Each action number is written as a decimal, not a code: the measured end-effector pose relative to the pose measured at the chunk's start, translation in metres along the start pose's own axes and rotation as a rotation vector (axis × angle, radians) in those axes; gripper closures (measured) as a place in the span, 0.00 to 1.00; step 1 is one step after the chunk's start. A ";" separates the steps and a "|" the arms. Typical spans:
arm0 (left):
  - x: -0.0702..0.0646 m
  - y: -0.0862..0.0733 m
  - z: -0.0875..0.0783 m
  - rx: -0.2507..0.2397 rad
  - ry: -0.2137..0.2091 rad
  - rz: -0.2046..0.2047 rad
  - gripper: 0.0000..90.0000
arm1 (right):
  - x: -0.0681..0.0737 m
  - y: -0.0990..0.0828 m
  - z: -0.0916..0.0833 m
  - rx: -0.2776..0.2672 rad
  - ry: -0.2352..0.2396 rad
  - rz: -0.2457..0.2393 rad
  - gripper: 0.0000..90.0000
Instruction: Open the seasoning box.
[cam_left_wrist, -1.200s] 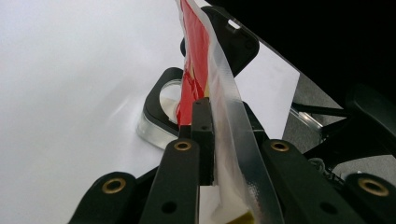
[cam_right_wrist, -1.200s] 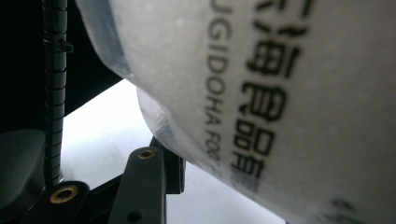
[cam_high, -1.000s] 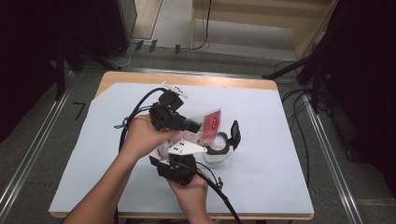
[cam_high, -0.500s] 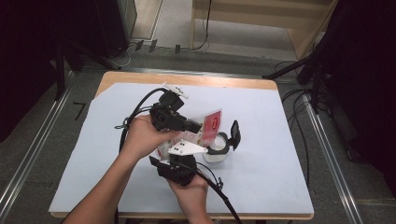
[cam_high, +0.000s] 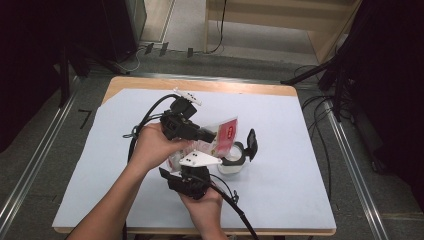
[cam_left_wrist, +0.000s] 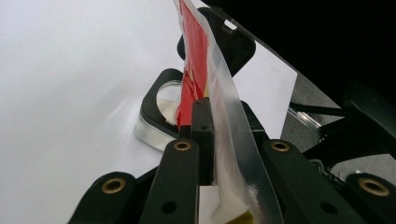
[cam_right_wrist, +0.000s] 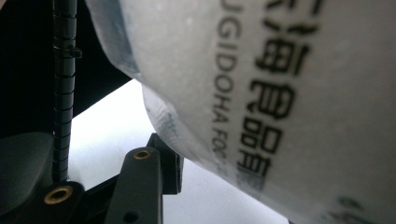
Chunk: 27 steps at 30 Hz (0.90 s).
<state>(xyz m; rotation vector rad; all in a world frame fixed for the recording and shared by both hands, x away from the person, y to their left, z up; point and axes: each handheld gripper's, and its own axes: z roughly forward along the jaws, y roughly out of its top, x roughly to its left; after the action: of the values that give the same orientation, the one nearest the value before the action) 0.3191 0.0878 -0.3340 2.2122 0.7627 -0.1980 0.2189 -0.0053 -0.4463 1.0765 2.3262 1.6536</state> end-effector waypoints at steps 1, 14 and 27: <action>0.000 0.000 0.000 0.000 0.000 0.000 0.91 | 0.000 0.000 0.000 0.000 0.000 0.000 0.68; -0.003 0.001 0.000 -0.009 0.005 0.003 0.91 | -0.001 0.001 -0.002 -0.007 0.010 0.014 0.70; -0.004 0.001 0.001 -0.010 0.009 0.010 0.89 | -0.004 0.002 -0.002 -0.009 0.030 0.049 0.70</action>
<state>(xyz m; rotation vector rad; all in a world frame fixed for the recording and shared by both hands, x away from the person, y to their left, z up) 0.3169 0.0847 -0.3328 2.2085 0.7566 -0.1790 0.2213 -0.0090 -0.4449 1.1230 2.3262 1.7075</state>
